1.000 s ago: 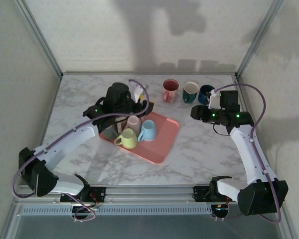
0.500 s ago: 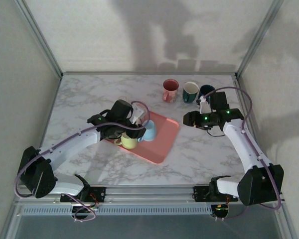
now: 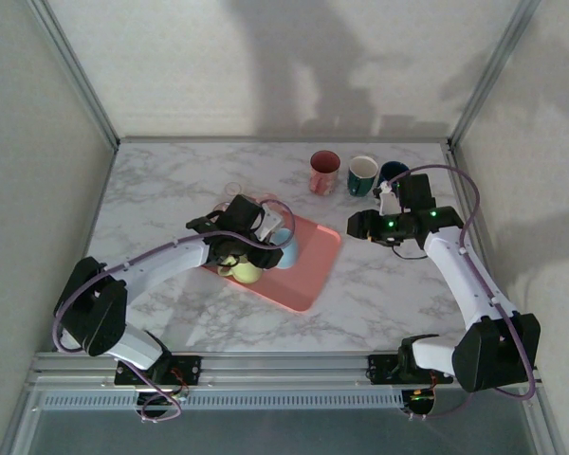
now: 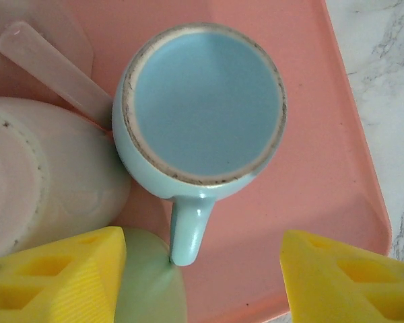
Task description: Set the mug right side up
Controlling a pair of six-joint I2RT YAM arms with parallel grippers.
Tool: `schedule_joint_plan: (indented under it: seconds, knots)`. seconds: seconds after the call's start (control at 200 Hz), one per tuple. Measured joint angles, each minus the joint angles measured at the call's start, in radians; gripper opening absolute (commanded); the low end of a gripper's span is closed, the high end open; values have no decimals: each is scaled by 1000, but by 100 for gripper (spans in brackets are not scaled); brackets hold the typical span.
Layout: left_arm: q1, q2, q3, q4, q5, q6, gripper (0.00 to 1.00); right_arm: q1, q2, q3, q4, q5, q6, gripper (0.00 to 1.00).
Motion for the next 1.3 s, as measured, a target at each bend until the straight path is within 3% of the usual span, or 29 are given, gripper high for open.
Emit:
schedule_joint_plan:
  seconds: [0.471,0.976,1.302]
  knots:
    - [-17,32,-3,48,-2,-4,57,0,9,-13,50,-8,23,57]
    - [-27,150,112,39,1,-34,54,0,0,-48,61,-7,25,58]
    - [-40,180,138,45,50,-32,49,0,-27,-62,65,2,22,58]
